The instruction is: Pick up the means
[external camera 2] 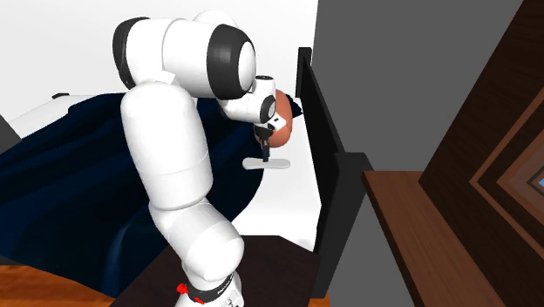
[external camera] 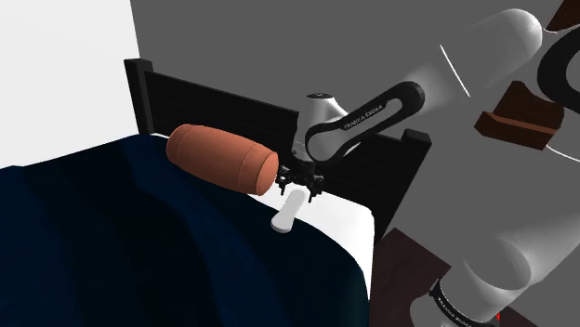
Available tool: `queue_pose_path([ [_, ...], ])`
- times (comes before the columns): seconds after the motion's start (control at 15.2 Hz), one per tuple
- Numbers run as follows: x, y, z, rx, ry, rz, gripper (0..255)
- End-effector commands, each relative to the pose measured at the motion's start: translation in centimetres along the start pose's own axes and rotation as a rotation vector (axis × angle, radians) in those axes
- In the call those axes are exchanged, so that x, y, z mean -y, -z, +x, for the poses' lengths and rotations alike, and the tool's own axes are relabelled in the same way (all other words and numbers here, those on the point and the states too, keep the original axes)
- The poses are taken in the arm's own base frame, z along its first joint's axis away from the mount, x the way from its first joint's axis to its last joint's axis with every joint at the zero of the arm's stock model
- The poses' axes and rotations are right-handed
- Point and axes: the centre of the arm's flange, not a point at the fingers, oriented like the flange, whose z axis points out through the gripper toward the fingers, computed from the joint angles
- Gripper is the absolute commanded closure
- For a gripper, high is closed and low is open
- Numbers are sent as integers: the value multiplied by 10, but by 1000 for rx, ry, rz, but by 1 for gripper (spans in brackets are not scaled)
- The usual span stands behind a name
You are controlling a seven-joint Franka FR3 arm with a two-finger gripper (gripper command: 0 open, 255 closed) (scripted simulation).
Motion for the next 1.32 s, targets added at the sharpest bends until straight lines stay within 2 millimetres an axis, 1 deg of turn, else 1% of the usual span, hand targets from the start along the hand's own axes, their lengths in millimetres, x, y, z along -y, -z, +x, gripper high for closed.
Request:
queue_pose_path([
  [0.0,9,-17,9,-7,-78,5,0],
  [0.46,9,-54,10,-7,-78,5,0],
  [0.59,9,-57,10,-7,-78,5,0],
  [0.66,9,-57,9,-7,-78,5,255],
  [1.25,9,-57,10,-7,-78,5,255],
])
